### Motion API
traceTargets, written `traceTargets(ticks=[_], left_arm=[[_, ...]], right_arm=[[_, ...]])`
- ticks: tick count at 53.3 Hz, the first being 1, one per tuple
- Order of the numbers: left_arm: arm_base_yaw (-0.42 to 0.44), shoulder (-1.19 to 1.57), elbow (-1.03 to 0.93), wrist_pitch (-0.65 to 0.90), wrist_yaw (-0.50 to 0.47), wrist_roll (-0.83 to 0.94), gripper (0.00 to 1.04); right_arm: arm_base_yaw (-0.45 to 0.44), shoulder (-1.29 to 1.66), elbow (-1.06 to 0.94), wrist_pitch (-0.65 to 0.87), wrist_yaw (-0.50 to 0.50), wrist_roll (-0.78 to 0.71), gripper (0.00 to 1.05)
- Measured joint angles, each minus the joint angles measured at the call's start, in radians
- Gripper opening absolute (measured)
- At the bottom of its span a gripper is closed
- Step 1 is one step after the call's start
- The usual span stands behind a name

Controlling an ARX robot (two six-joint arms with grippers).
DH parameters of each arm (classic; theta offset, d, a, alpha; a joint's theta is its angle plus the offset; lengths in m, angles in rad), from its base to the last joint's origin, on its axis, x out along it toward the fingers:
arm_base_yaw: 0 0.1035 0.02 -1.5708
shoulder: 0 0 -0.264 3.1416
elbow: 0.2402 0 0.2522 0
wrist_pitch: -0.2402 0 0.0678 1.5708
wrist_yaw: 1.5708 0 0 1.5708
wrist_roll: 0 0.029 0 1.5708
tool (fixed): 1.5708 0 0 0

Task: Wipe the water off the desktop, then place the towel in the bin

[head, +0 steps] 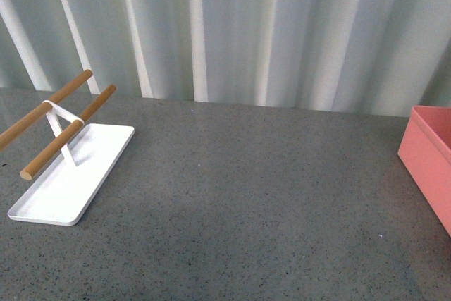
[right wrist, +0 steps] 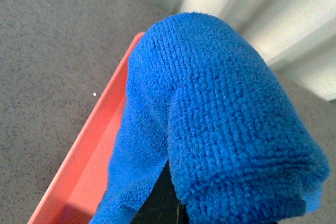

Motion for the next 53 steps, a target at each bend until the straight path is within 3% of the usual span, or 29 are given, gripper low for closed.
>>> traceTargets(ticks=[18, 33, 53], left_arm=[[0.000, 0.000, 0.000, 0.000, 0.000, 0.000, 0.98], [0.000, 0.000, 0.000, 0.000, 0.000, 0.000, 0.98], [0.000, 0.000, 0.000, 0.000, 0.000, 0.000, 0.98]], right_arm=[[0.057, 0.225, 0.011, 0.024, 0.170, 0.166, 0.04], [0.013, 0.291, -0.018, 0.008, 0.279, 0.186, 0.04], [-0.008, 0.291, -0.003, -0.004, 0.286, 0.184, 0.62]])
